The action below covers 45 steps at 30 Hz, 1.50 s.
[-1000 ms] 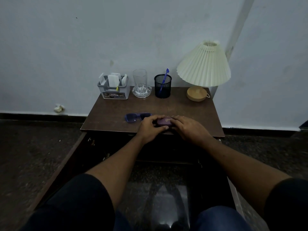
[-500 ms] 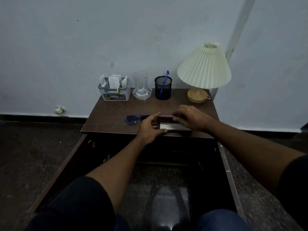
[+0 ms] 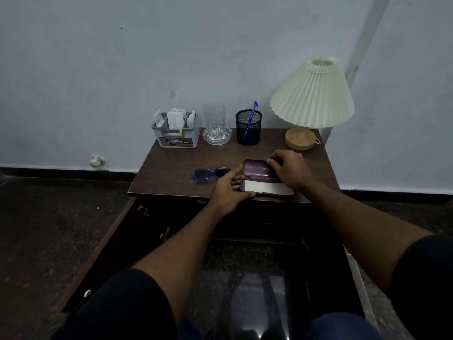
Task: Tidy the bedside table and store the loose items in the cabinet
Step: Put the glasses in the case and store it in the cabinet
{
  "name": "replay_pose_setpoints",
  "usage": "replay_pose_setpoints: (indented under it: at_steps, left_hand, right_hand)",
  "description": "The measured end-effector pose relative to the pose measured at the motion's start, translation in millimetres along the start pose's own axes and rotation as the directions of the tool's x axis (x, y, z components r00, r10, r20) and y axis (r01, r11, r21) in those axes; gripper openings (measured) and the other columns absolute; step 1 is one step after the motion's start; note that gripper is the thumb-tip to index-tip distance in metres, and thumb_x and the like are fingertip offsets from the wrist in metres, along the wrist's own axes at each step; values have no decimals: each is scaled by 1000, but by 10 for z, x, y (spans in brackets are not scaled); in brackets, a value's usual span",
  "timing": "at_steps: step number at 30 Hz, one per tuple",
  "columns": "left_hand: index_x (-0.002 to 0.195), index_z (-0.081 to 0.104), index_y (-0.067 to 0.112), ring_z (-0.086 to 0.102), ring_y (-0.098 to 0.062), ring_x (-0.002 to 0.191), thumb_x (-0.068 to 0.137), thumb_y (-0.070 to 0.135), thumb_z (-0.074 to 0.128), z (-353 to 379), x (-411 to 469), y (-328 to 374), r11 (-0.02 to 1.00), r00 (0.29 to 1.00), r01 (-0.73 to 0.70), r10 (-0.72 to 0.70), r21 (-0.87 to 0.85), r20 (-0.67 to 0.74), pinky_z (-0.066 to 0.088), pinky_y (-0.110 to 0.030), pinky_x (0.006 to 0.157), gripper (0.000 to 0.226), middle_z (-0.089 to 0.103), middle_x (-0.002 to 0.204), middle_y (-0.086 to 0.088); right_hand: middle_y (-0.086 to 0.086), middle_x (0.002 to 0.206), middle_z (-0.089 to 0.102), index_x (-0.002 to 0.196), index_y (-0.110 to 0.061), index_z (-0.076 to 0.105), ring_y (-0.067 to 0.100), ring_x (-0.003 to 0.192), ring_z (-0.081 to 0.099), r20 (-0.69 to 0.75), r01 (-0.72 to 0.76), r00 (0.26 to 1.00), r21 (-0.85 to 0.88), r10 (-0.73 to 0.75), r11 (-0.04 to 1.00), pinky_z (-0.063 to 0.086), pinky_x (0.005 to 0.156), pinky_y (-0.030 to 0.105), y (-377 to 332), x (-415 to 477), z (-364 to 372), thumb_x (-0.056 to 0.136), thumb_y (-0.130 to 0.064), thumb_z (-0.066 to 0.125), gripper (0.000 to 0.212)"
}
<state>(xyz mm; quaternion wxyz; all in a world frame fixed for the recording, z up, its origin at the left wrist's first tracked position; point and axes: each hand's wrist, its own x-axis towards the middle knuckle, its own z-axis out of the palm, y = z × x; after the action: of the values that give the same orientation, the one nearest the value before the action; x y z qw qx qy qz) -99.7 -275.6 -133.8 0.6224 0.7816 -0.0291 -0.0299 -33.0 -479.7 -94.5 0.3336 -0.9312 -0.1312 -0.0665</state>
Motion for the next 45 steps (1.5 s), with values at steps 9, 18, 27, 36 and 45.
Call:
replay_pose_setpoints:
  at_steps: [9, 18, 27, 36, 45]
  left_hand:
    - [151, 40, 14, 65, -5, 102, 72, -4, 85, 16, -76, 41, 1000, 1000, 20, -20, -20, -10, 54, -15, 92, 93, 67, 109, 7]
    - [139, 53, 16, 66, -9, 106, 77, 5, 83, 54, -127, 37, 999, 997, 34, -34, -7, -69, 55, -22, 93, 69, 68, 121, 0]
    - [109, 68, 8, 72, -17, 93, 67, 16, 89, 18, -102, -64, 992, 980, 120, -114, 29, -166, 61, -38, 81, 47, 76, 100, -3]
    - [107, 71, 6, 72, -21, 103, 68, 9, 88, 32, -86, -78, 987, 972, 149, -156, -52, -177, 57, -46, 94, 43, 76, 108, -8]
    - [101, 72, 1, 73, -31, 99, 69, 7, 88, 24, -132, 1, 989, 973, 144, -145, -16, -179, 58, -51, 88, 37, 77, 102, -14]
  right_hand:
    - [2, 111, 70, 111, -16, 73, 20, 104, 61, -68, 92, 993, -130, -101, 987, 53, 89, 40, -122, -82, -11, 96, -30, 59, 24]
    - [-6, 97, 66, 97, -20, 74, 7, 87, 62, 29, 286, 958, 9, -286, 958, 54, 75, 27, -652, 42, 192, 90, -25, 71, 10]
    - [1, 116, 71, 114, -18, 71, 20, 108, 65, 334, 268, 917, -116, -217, 956, 54, 91, 37, -1129, 324, 629, 89, -31, 70, 29]
    - [9, 105, 71, 105, -14, 73, 31, 99, 67, 473, 251, 877, -293, -88, 923, 55, 80, 38, -1273, 489, 807, 88, -30, 69, 24]
    - [4, 117, 67, 114, -20, 68, 26, 108, 62, 409, 337, 888, -269, -210, 902, 50, 90, 44, -1310, 373, 652, 94, -32, 62, 23]
